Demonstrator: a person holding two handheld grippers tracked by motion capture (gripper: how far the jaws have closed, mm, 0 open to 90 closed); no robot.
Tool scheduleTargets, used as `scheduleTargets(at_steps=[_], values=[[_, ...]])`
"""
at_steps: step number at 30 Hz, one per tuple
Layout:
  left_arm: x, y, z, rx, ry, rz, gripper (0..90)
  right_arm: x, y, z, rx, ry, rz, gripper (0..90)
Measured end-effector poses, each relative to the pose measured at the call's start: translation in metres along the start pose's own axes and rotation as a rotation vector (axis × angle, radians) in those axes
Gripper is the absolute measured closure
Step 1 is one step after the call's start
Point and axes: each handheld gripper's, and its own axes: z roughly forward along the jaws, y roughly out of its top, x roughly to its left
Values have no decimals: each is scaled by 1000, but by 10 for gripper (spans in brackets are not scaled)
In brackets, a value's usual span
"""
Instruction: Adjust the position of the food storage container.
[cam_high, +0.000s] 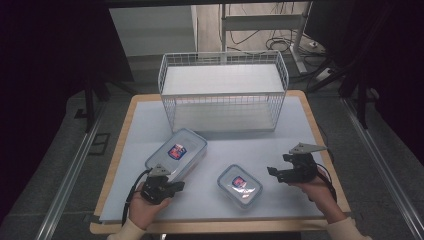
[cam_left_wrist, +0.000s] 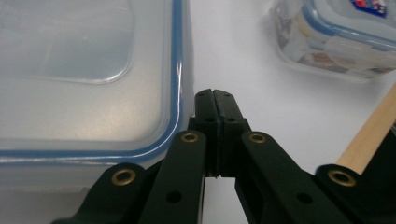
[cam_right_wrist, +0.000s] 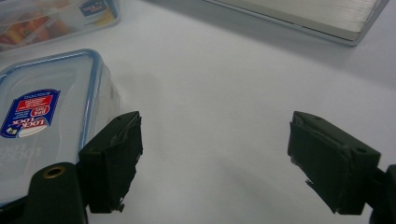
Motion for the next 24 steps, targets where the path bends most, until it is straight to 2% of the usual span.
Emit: scheduleTargets(at_steps=[6,14,16,24], values=[[19,-3,-9,-4,32,-45,900,-2,0,-1,-2,-5,3,179],[55,-6,-18,-16,81,-113,900,-2,-1,1,4,-8,5,179],[64,-6,-20,-23,72,-141,900,-2,-1,1,4,-9,5,179],[87,-7,-29,-55,86,-197,900,-2,-1,3,13,-11,3,180]])
